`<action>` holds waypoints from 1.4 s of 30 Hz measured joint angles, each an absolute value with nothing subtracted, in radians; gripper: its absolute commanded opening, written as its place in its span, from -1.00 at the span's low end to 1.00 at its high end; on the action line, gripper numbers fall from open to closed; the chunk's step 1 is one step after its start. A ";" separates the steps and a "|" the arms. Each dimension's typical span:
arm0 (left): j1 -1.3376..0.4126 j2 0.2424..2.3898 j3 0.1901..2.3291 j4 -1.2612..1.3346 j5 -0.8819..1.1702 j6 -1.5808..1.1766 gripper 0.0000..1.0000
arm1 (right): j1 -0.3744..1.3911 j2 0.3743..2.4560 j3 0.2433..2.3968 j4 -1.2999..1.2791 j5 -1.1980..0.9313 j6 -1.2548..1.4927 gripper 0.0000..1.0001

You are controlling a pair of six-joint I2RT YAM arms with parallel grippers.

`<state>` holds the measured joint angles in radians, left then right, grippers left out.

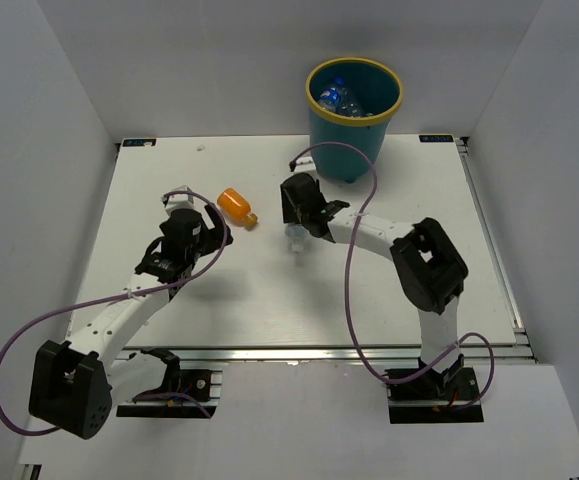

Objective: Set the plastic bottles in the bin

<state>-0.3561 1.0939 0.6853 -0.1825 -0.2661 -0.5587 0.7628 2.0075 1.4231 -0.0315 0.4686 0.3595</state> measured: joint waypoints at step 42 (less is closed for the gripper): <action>-0.355 1.181 0.718 -0.228 -0.321 -0.595 0.96 | 0.429 1.462 1.437 0.251 0.061 0.054 0.79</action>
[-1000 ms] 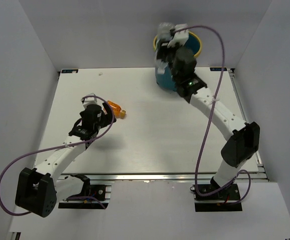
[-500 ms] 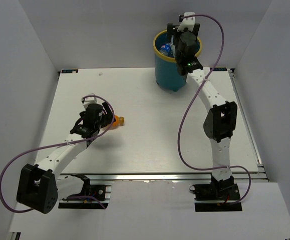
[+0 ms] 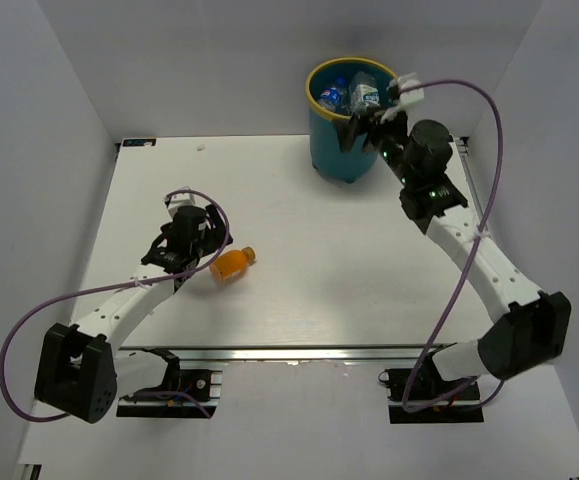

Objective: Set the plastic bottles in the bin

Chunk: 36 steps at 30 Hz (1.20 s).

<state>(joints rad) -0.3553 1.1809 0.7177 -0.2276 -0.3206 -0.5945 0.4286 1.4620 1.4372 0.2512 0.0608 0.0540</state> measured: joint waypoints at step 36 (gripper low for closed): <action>-0.352 1.061 0.700 -0.318 -0.517 -0.707 0.96 | 0.948 2.054 1.508 -0.589 -0.439 -1.345 0.67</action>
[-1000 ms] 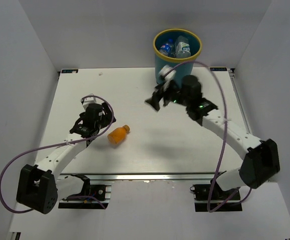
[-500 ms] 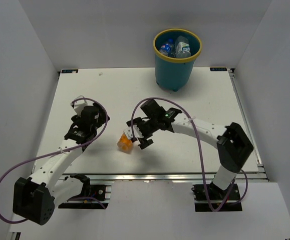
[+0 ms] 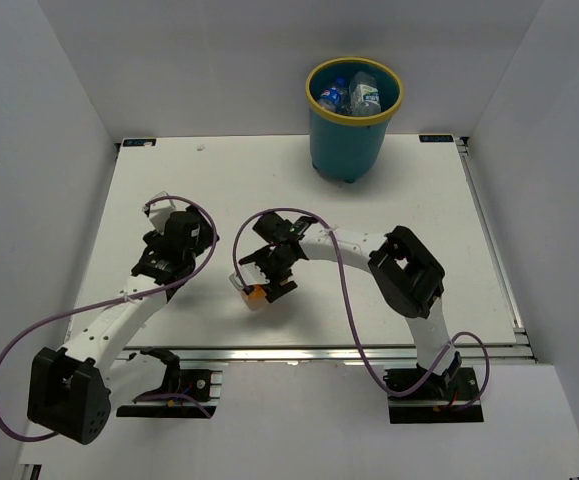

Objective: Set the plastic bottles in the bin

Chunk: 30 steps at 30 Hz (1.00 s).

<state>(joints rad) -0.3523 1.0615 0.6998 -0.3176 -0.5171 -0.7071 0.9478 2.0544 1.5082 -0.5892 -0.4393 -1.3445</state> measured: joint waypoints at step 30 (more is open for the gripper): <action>-0.348 1.099 0.700 -0.331 -0.554 -0.707 0.96 | 0.390 1.721 1.645 0.389 0.105 -0.250 -0.26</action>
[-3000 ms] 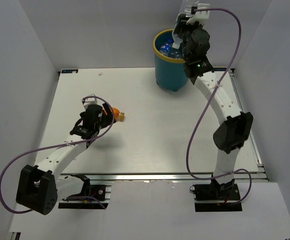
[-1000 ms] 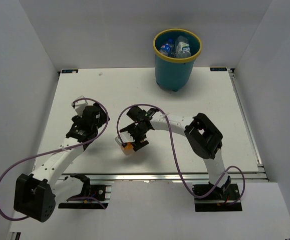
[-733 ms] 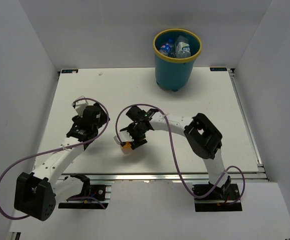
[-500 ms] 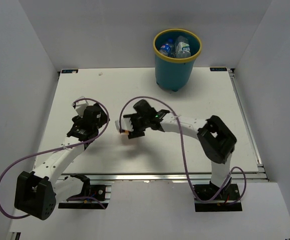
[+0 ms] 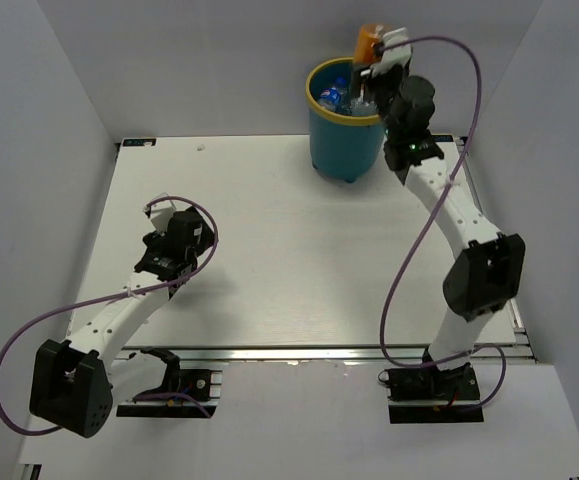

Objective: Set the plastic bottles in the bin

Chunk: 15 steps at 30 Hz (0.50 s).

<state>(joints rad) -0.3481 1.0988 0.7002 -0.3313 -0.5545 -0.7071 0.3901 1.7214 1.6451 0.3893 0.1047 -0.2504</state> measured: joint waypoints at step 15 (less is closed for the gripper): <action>-0.342 1.106 0.700 -0.334 -0.564 -0.707 0.96 | 0.268 2.188 2.195 0.051 -0.019 -0.092 0.79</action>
<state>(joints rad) -0.3420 1.1061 0.7002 -0.3336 -0.5644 -0.7067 0.2676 2.1883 2.1948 0.0505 -0.0185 -0.0917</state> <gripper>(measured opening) 0.983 0.894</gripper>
